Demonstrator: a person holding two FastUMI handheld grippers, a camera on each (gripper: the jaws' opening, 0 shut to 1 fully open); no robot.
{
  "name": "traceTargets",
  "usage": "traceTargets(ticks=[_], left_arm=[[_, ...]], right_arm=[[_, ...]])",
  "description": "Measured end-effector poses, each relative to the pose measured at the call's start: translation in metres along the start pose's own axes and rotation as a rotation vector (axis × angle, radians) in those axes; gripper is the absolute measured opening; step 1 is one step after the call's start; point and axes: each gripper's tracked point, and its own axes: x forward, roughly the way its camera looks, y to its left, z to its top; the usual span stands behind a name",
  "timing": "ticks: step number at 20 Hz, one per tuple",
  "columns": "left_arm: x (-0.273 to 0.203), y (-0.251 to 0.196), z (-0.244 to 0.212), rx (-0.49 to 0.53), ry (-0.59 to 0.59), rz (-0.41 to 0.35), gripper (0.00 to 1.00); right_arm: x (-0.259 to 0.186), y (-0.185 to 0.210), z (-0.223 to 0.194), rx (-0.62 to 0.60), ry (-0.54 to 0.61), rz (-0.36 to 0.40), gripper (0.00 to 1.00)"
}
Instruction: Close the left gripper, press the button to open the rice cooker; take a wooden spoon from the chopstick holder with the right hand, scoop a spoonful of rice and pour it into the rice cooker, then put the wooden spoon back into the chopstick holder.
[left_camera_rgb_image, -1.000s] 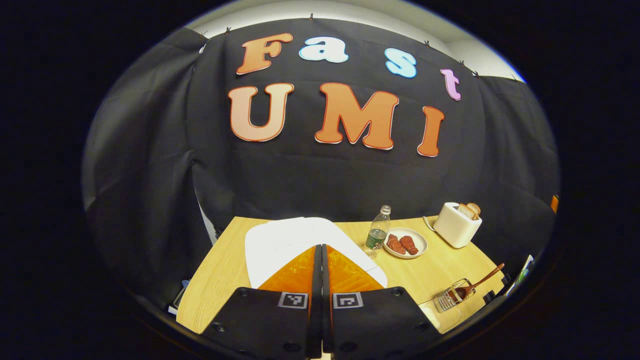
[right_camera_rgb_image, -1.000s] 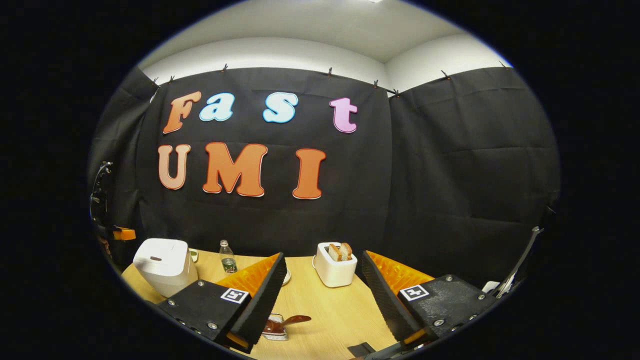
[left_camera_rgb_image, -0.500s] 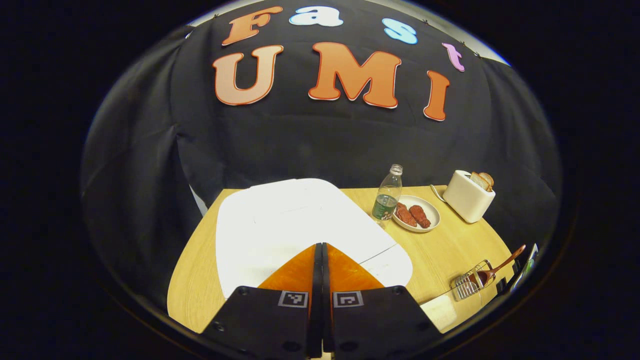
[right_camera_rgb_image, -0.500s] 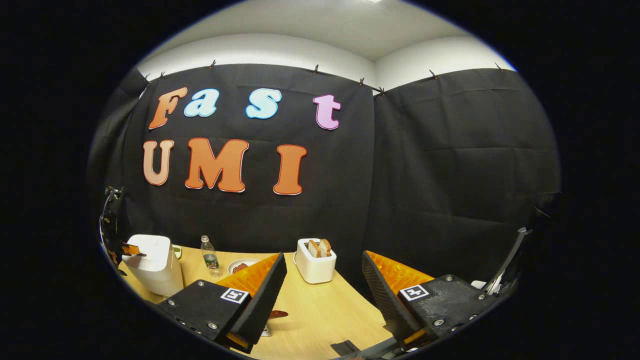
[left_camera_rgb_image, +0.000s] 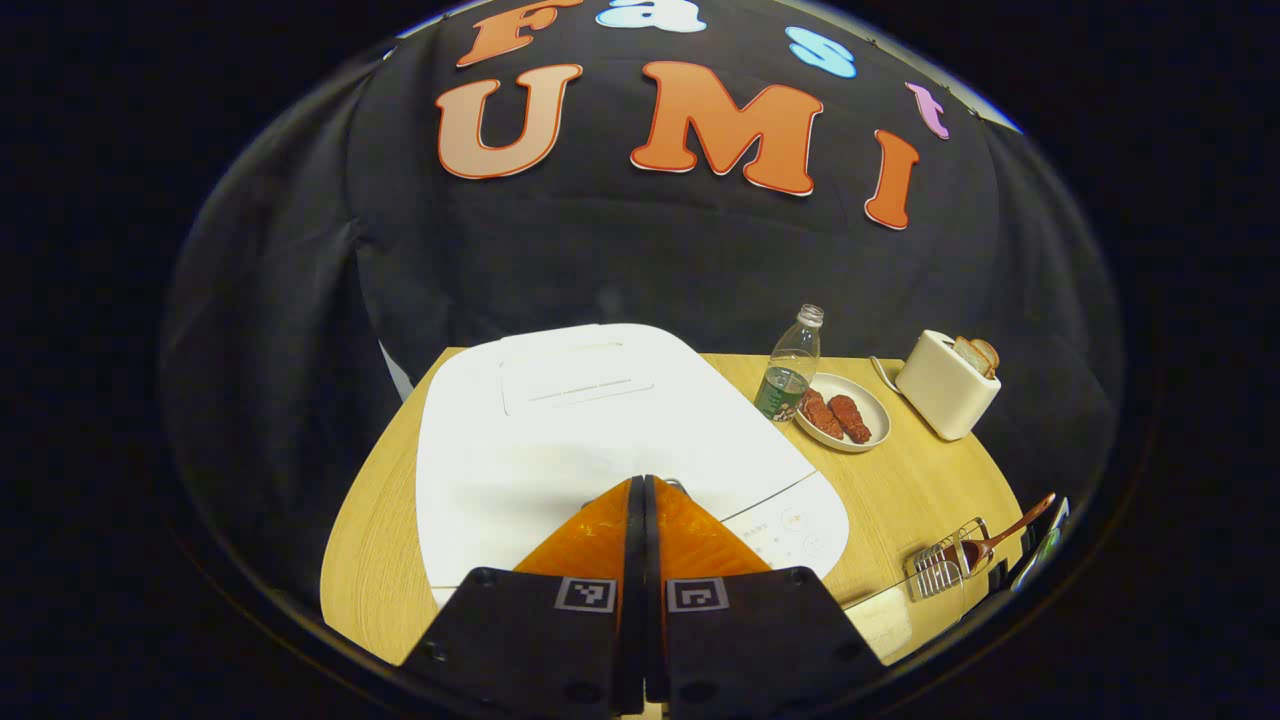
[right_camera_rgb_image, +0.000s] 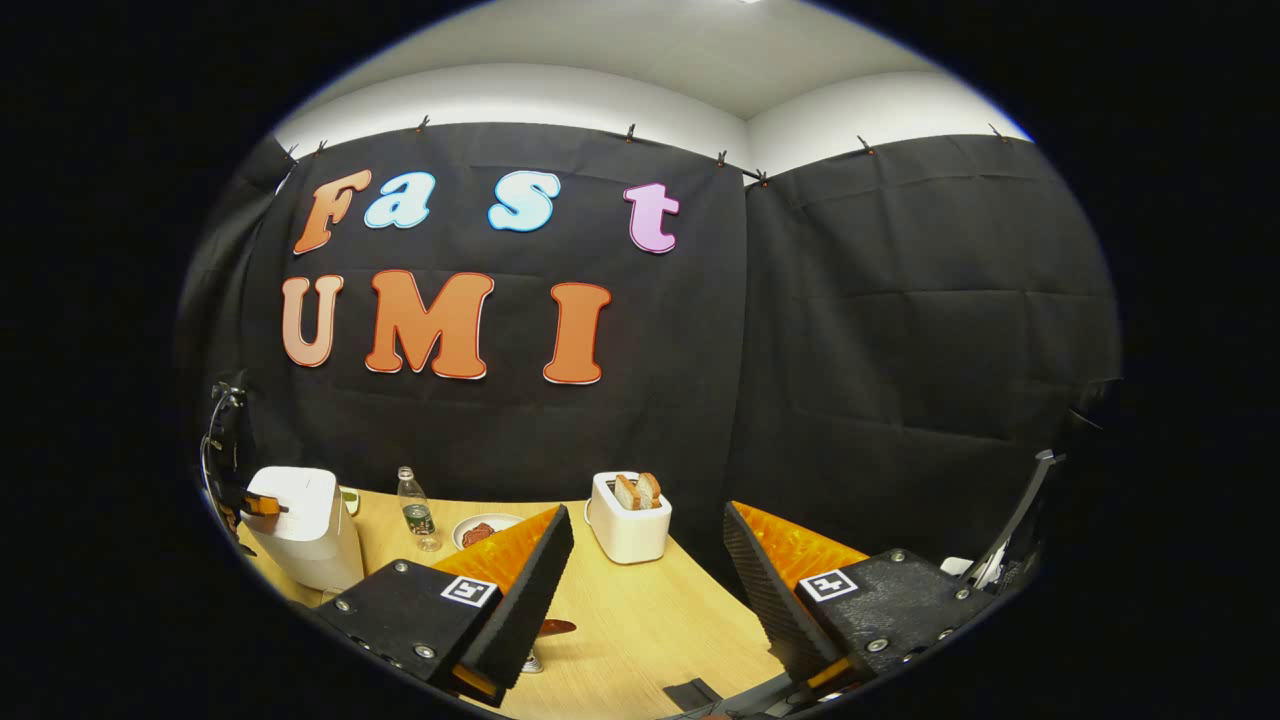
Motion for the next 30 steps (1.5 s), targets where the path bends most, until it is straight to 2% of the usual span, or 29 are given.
traceTargets(ticks=[4,8,11,16,21,30], left_arm=[[-0.013,0.001,0.022,0.016,-0.05,0.004,0.05],[-0.064,0.005,0.1,0.003,-0.236,0.025,0.05],[-0.1,0.013,0.125,-0.032,-0.296,0.019,0.05],[-0.15,0.034,0.131,-0.036,-0.36,0.055,0.05],[-0.188,0.051,0.126,-0.048,-0.387,0.086,0.05],[-0.264,0.096,0.13,-0.039,-0.502,0.247,0.05]], right_arm=[[0.001,0.01,0.0,0.016,0.0,0.022,0.94],[0.002,0.021,0.0,0.035,-0.011,0.045,0.94],[0.0,0.023,-0.005,0.029,-0.012,0.052,0.94],[0.007,0.035,-0.021,0.083,0.014,0.088,0.94],[0.019,0.046,-0.068,0.21,0.086,0.121,0.94],[0.049,0.077,-0.157,0.356,0.249,0.163,0.95]])
